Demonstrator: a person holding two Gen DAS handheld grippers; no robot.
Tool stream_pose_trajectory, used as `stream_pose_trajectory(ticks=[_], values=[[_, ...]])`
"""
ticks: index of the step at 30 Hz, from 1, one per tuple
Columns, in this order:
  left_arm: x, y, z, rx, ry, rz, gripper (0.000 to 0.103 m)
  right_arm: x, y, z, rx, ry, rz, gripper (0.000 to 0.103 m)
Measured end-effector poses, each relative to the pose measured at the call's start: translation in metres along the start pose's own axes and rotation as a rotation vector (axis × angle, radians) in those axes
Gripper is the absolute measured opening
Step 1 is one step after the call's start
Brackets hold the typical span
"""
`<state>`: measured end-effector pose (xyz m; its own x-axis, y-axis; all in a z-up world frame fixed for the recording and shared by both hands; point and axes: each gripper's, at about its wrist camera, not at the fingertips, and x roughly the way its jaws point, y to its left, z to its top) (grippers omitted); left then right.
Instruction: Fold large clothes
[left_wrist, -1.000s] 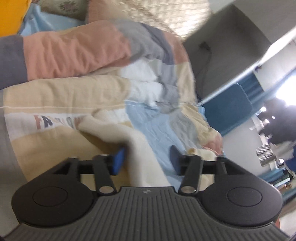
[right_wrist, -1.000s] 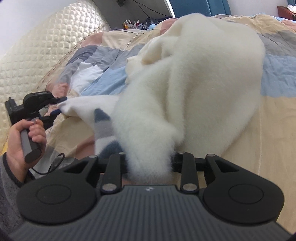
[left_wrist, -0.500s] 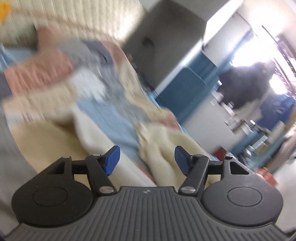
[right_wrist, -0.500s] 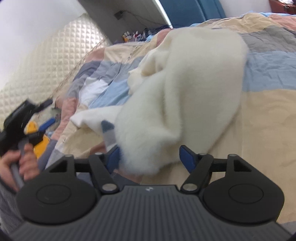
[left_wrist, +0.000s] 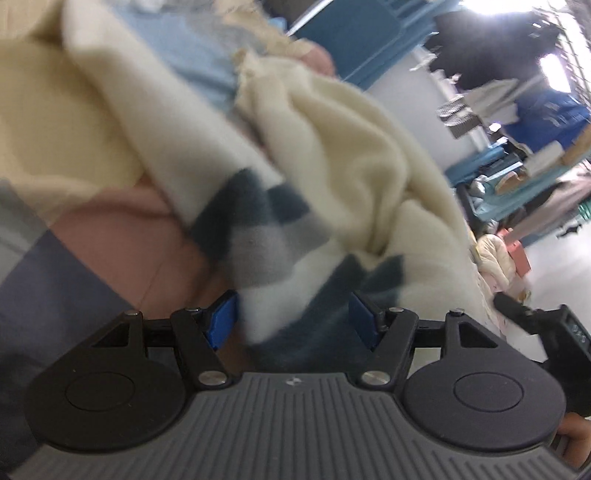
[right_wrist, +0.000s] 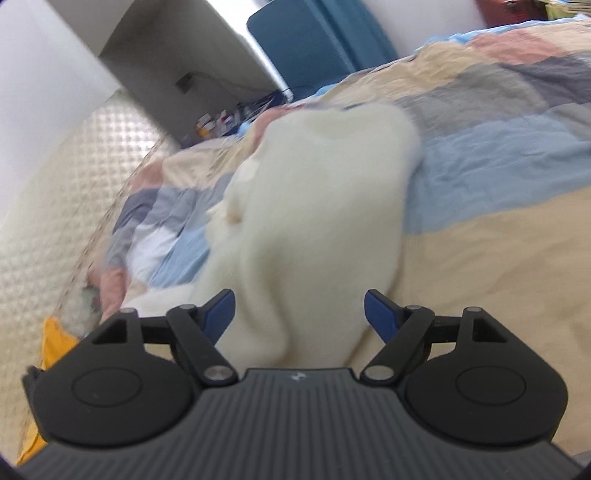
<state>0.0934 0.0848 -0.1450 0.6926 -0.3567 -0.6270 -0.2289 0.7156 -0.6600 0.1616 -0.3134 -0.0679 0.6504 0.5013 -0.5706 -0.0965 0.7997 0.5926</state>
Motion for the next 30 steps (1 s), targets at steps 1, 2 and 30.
stream_pose_trajectory(ticks=[1,2,30], values=[[0.003,0.004,0.001,-0.019,0.008,0.005,0.07,0.001,-0.003,0.005,0.012,-0.011,-0.011,0.079],[0.007,0.007,0.004,-0.031,0.011,0.012,0.07,0.004,-0.006,0.011,0.02,-0.017,-0.028,0.079],[0.027,0.036,0.04,-0.153,-0.08,0.053,0.069,0.15,-0.069,0.068,0.095,0.076,0.089,0.066]])
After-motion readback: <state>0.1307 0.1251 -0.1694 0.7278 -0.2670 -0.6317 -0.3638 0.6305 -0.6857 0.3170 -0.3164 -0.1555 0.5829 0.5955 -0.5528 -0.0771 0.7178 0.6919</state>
